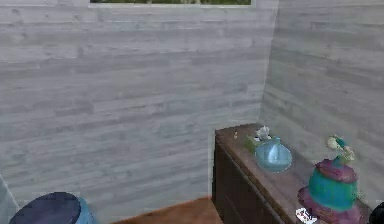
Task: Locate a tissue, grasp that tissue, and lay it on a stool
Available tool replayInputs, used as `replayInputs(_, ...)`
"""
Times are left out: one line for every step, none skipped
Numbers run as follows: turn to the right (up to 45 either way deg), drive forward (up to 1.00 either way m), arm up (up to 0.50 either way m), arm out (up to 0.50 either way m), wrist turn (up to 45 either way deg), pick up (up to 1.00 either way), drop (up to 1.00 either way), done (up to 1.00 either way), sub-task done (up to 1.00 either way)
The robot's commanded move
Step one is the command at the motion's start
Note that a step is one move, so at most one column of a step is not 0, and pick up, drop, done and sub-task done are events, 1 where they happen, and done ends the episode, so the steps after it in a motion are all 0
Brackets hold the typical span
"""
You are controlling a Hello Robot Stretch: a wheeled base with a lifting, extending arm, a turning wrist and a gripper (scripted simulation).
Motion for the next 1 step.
replayInputs(21.0, 0.00, 0.00, 0.00, 0.0, 0.00, 0.00, 0.00, 0.00)
